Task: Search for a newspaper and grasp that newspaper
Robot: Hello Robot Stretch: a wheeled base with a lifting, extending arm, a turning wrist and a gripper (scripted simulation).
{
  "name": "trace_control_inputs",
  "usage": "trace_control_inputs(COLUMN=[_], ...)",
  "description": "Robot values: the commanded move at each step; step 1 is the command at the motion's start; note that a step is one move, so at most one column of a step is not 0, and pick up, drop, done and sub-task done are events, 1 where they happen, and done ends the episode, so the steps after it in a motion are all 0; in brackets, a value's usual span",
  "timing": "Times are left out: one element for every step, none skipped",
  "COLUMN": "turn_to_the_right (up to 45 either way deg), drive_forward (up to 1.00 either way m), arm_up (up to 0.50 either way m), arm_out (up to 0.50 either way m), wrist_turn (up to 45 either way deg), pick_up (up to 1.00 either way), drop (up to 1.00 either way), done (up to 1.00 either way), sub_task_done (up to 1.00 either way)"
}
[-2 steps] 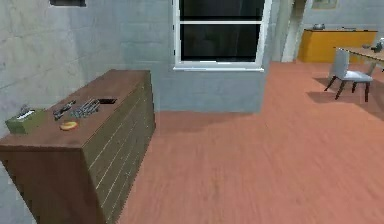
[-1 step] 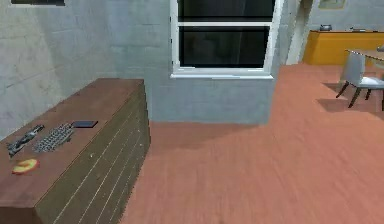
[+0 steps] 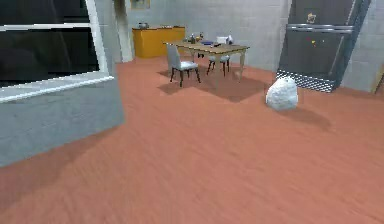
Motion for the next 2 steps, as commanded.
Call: trace_control_inputs(turn_to_the_right=[45.0,30.0], drive_forward=[0.00,0.00], arm_up=[0.00,0.00], arm_out=[0.00,0.00], wrist_turn=[0.0,0.0], pick_up=[0.00,0.00], drop=[0.00,0.00], done=[0.00,0.00], sub_task_done=[0.00,0.00])
